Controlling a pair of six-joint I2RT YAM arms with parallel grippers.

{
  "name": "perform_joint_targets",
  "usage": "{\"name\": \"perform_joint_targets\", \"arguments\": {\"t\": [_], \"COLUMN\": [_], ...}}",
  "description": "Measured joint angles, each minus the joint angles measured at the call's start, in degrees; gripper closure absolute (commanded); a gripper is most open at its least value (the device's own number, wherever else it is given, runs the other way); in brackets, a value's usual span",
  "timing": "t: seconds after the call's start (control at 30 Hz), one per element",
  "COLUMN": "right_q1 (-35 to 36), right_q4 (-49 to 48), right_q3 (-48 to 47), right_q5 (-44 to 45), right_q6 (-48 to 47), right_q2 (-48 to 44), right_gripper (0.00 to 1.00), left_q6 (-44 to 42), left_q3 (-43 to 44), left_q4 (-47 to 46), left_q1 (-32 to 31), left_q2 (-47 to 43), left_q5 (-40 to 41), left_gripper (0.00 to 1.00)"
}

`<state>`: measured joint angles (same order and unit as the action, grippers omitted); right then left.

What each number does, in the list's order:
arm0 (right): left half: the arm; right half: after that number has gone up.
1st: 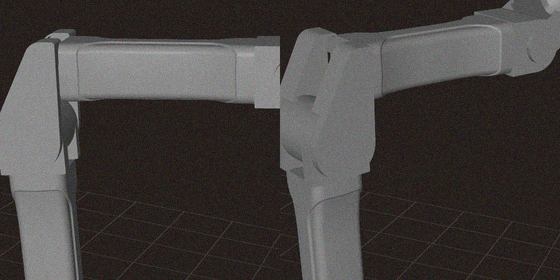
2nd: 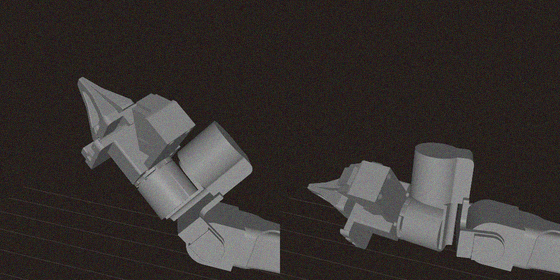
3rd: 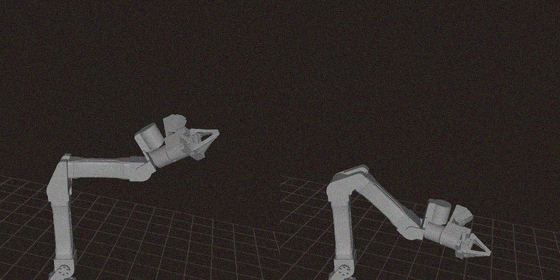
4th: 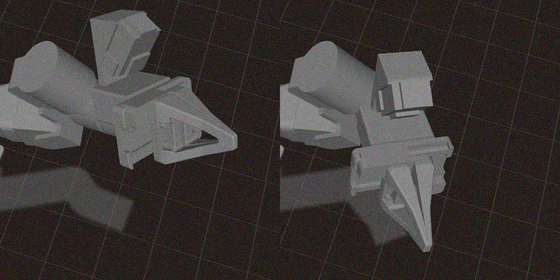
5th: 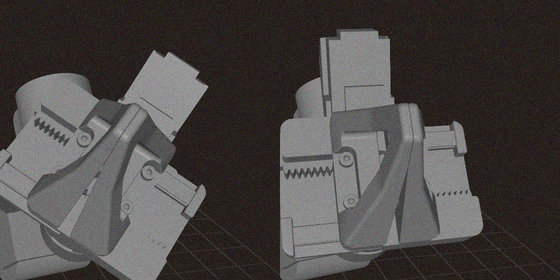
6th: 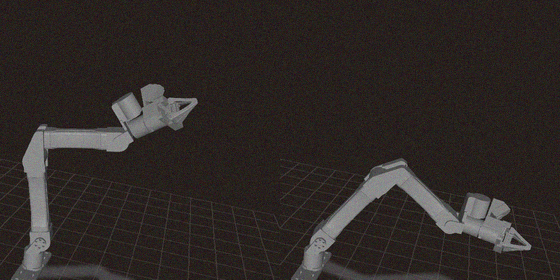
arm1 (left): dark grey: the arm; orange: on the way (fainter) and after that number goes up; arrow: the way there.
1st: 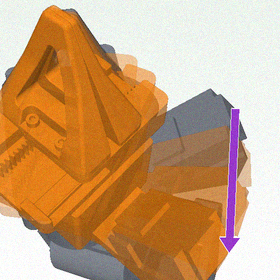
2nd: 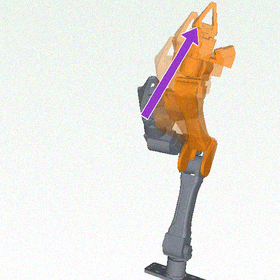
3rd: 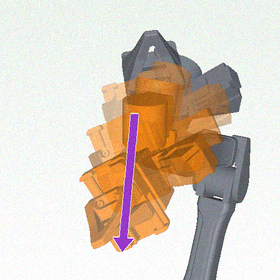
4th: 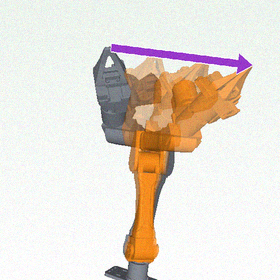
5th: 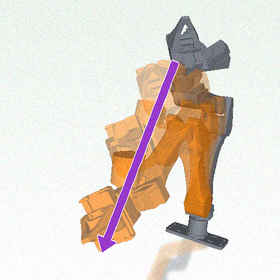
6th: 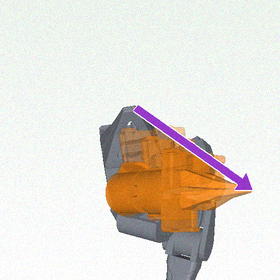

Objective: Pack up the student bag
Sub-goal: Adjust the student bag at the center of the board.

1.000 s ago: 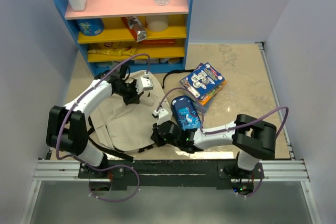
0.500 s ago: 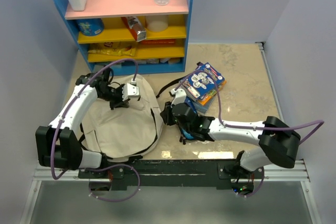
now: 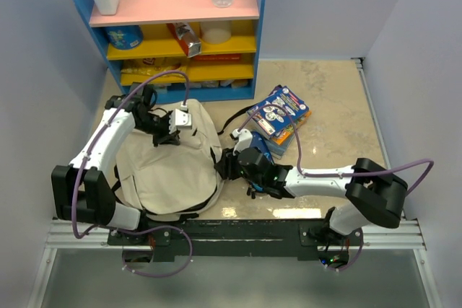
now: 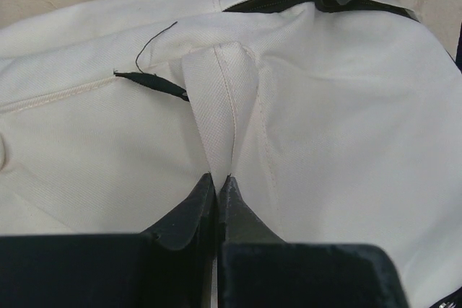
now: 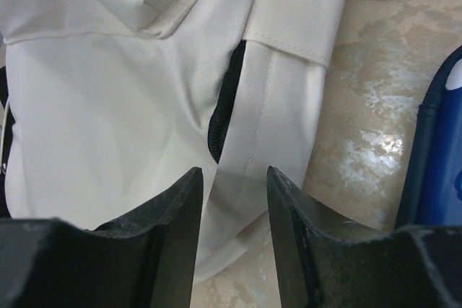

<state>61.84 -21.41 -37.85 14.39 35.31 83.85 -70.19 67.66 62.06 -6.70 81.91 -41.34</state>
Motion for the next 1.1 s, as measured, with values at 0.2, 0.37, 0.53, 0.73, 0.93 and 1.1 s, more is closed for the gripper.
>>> {"name": "perform_joint_targets", "arguments": {"t": [0.2,0.37,0.53,0.73,0.93,1.1], "right_q1": [0.5,0.5,0.5,0.74,0.04,-1.57], "right_q4": [-2.43,-0.85,0.07,2.1,5.55,8.76], "right_q3": [1.38,-0.74,-1.49,-2.21,-4.22,-6.03], "right_q5": [-1.05,0.28,2.05,5.27,8.26,9.51], "right_q6": [0.02,0.83,2.1,3.23,3.76,3.76], "right_q2": [1.01,4.44,6.69,7.41,8.0,8.02], "right_gripper": [0.69,0.89,0.95,1.0,1.0,1.0], "left_q6": [0.07,-1.95,-4.5,-5.88,-5.86,-5.22], "left_q3": [3.63,10.49,14.25,14.32,14.91,15.19], "left_q4": [1.73,6.86,11.13,12.74,13.0,12.13], "left_q1": [0.04,0.7,1.9,2.14,2.14,2.19], "left_q2": [2.69,7.17,9.6,9.6,10.4,12.63], "left_q5": [-0.39,-2.4,-4.24,-4.81,-5.51,-5.64], "left_gripper": [1.0,1.0,1.0,1.0,1.0,1.0]}}
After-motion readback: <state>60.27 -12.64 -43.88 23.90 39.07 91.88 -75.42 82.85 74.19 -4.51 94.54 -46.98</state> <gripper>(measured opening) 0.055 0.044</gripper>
